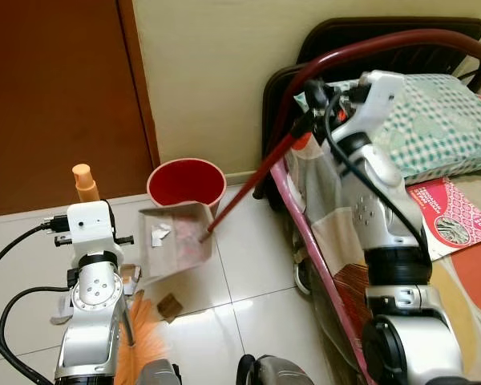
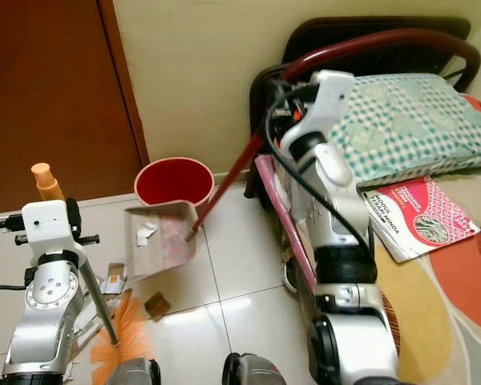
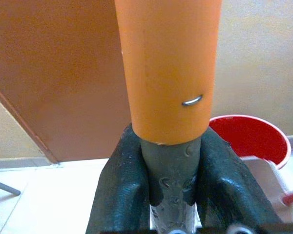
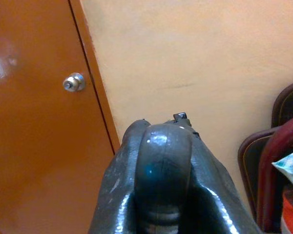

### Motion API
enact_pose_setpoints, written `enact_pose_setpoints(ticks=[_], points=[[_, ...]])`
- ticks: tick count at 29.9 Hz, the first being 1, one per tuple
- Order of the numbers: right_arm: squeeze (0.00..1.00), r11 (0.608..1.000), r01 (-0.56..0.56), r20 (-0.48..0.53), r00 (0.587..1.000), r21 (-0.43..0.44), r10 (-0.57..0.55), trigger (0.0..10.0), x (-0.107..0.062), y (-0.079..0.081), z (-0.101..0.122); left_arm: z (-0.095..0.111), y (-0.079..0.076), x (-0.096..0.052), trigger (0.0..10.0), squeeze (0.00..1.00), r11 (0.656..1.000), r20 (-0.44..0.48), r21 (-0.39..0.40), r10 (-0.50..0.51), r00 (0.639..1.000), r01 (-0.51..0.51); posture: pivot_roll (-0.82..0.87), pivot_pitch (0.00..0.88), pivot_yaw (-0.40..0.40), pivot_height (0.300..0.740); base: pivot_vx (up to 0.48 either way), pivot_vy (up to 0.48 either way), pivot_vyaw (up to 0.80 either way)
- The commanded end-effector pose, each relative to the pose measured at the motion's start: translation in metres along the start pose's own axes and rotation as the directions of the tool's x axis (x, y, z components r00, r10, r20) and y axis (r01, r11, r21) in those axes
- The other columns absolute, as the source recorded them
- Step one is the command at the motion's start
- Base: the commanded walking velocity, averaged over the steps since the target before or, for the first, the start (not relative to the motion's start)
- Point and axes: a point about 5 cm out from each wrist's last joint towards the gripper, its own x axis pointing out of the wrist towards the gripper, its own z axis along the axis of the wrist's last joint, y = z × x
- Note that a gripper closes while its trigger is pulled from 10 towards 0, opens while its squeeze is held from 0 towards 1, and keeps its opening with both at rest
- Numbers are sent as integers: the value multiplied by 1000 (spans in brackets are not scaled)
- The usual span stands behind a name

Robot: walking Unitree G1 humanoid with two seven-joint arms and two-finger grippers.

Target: Sweep floor

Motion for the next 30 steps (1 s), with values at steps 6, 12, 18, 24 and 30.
enact_pose_setpoints(ticks=[6,12,18,24,30], points=[[0,996,-73,170,982,-45,80,10000,39,17,47,2,3,-4,10000,0,998,6,51,28,1000,-28,40,105,-90,740,0,0,0],[0,993,-27,259,964,-111,55,10000,55,22,65,3,3,-5,10000,0,999,6,45,26,1000,-27,71,114,-97,740,0,0,0],[0,958,-38,313,941,-283,130,10000,64,41,75,3,1,-7,10000,0,999,4,41,21,1000,-22,82,119,-98,740,0,0,0],[0,846,-120,287,908,-519,305,10000,66,84,50,5,-2,-9,10000,0,999,9,32,12,1000,-12,89,126,-105,740,0,0,0],[0,789,-171,253,889,-590,381,10000,60,106,22,6,-5,-10,10000,0,999,21,33,3,1000,-4,98,131,-116,740,0,0,0]])
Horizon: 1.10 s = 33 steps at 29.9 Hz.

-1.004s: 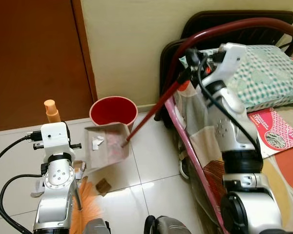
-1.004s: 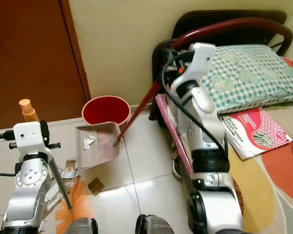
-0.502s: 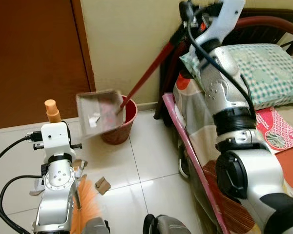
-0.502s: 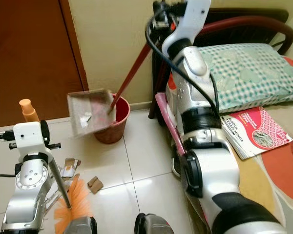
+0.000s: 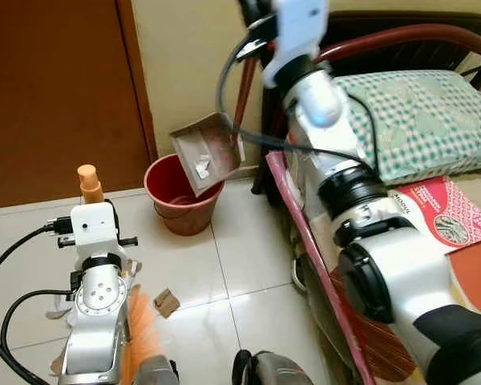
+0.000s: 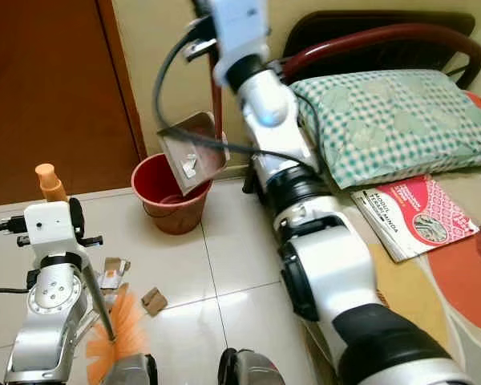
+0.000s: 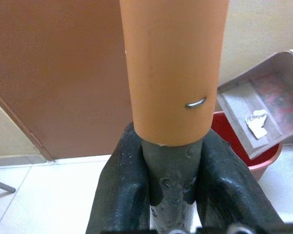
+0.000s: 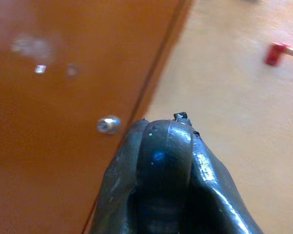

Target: Sweep floor

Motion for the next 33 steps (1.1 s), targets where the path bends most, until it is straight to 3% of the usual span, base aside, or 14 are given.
enact_pose_setpoints(ticks=[1,5,6,8,13,15,18,20,21,23,25,27,31,33], points=[[0,998,-28,69,997,-54,31,10000,0,11,6,1,1,-2,10000,0,999,5,29,15,1000,-16,102,131,-120,740,0,0,0],[0,986,-132,88,986,-100,141,10000,-8,39,-1,1,0,-4,10000,0,999,5,29,17,1000,-18,108,132,-127,740,0,0,0],[0,986,-132,88,986,-100,141,10000,-8,39,-1,1,0,-4,10000,0,999,5,29,17,1000,-18,108,132,-127,740,0,0,0],[0,967,-221,97,967,-125,234,10000,-16,59,-6,1,-1,-4,10000,0,999,5,27,17,1000,-17,109,133,-132,740,0,0,0],[0,958,-234,122,959,-164,255,10000,-22,62,-7,1,-2,-5,10000,0,1000,6,25,18,1000,-18,107,132,-134,740,0,0,0],[0,968,-142,210,960,-207,186,10000,-15,41,10,2,-5,-4,10000,0,999,21,32,16,1000,-16,96,122,-132,740,0,0,0],[0,974,-94,245,959,-204,144,10000,-12,30,18,4,-6,-2,10000,0,999,37,46,17,999,-18,94,117,-131,740,0,0,0],[0,982,2,300,952,-188,56,10000,-6,6,34,7,-6,1,10000,0,998,61,60,20,998,-24,84,105,-125,740,0,0,0],[0,982,2,300,952,-188,56,10000,-6,6,34,7,-6,1,10000,0,998,61,60,20,998,-24,84,105,-125,740,0,0,0],[0,981,135,328,941,-140,-83,10000,-5,-26,48,9,-6,4,10000,0,997,70,67,24,997,-29,77,94,-120,740,0,0,0],[0,977,166,328,938,-133,-114,10000,-7,-33,50,9,-6,5,10000,0,997,70,67,23,997,-28,77,94,-120,740,0,0,0],[0,961,252,303,930,-114,-208,10000,-15,-57,51,10,-7,7,10000,0,997,76,68,18,997,-23,72,84,-114,740,0,0,0],[0,951,295,259,930,-97,-262,10000,-26,-69,45,11,-7,8,10000,0,997,79,69,17,997,-22,66,78,-110,740,0,0,0],[0,942,327,165,936,-76,-311,10000,-47,-78,30,11,-7,9,10000,0,997,82,71,13,997,-19,56,71,-107,740,0,0,0]])
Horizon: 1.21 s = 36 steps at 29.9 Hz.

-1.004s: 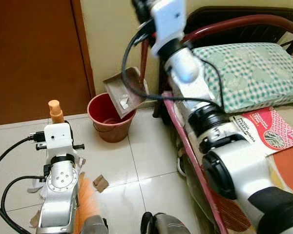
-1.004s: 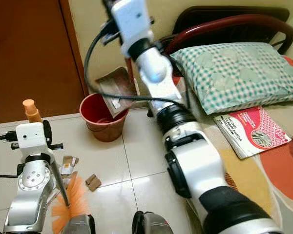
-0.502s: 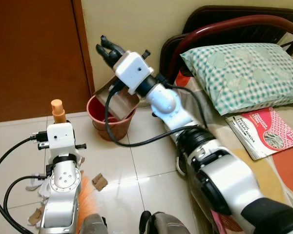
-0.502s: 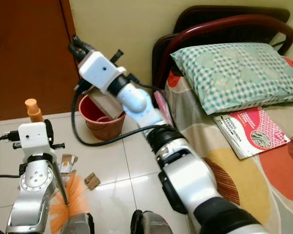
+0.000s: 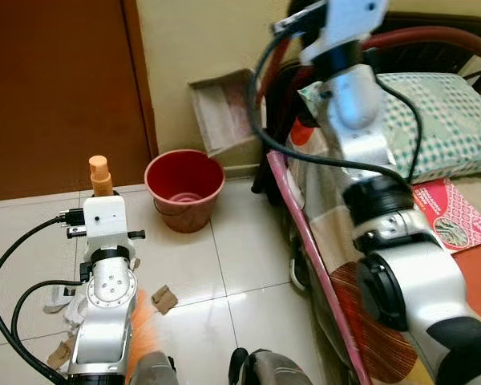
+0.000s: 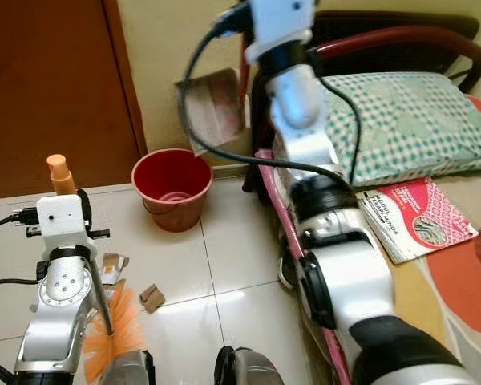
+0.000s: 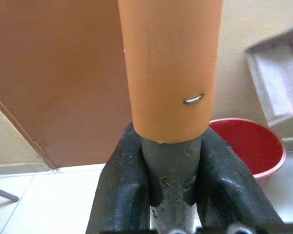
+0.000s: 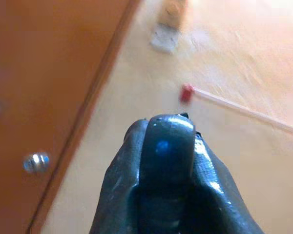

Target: Sweep floor

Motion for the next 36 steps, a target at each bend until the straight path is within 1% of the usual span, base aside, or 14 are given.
enact_pose_setpoints(ticks=[1,7,11,13,14,16,19,20,22,24,28,31,33,36], points=[[0,999,52,-23,998,3,-51,10000,-10,-17,3,3,4,3,10000,0,999,34,42,18,999,-20,53,68,-107,740,0,0,0],[0,996,84,-228,970,-35,-90,10000,-74,-36,-12,1,7,3,10000,0,999,32,35,5,999,-6,33,62,-96,740,0,0,0],[0,994,97,-273,956,-51,-107,10000,-89,-43,-12,-1,8,1,10000,0,999,27,33,2,1000,-3,27,61,-90,740,0,0,0],[0,991,127,-353,926,-51,-136,10000,-111,-46,-17,-4,8,-2,10000,0,999,15,34,-22,1000,21,25,62,-85,740,0,0,0],[0,987,159,-437,885,-38,-160,10000,-133,-44,-23,-7,7,-5,10000,0,998,7,21,-52,999,52,25,63,-84,740,0,0,0],[0,984,178,-475,863,-29,-170,10000,-143,-42,-26,-7,6,-5,10000,0,998,5,21,-62,998,62,25,63,-82,740,0,0,0],[0,979,202,-578,797,-18,-175,10000,-181,-29,-42,-10,6,-8,10000,0,996,2,29,-84,996,84,32,62,-74,740,0,0,0],[0,979,202,-578,797,-18,-175,10000,-181,-29,-42,-10,6,-8,10000,0,996,2,29,-84,996,84,32,62,-74,740,0,0,0],[0,982,186,-658,736,-32,-161,10000,-216,-15,-55,-12,3,-12,10000,0,993,-4,39,-112,994,112,38,61,-69,740,0,0,0],[0,982,186,-658,736,-32,-161,10000,-216,-15,-55,-12,3,-12,10000,0,993,-4,39,-112,994,112,38,61,-69,740,0,0,0],[0,983,179,-717,680,-41,-154,10000,-236,2,-63,-17,1,-16,10000,0,989,-16,39,-145,989,145,33,58,-62,740,0,0,0],[0,980,195,-729,667,-30,-155,10000,-239,5,-63,-18,1,-16,10000,0,988,-18,38,-151,988,152,33,58,-62,740,0,0,0],[0,957,283,-766,629,64,-134,10000,-248,11,-65,-20,-3,-18,10000,0,983,-17,22,-180,984,180,35,53,-57,740,0,0,0],[0,939,328,-787,604,102,-126,10000,-260,10,-70,-21,-7,-21,10000,0,975,-7,3,-223,975,223,36,45,-53,740,0,0,0]])
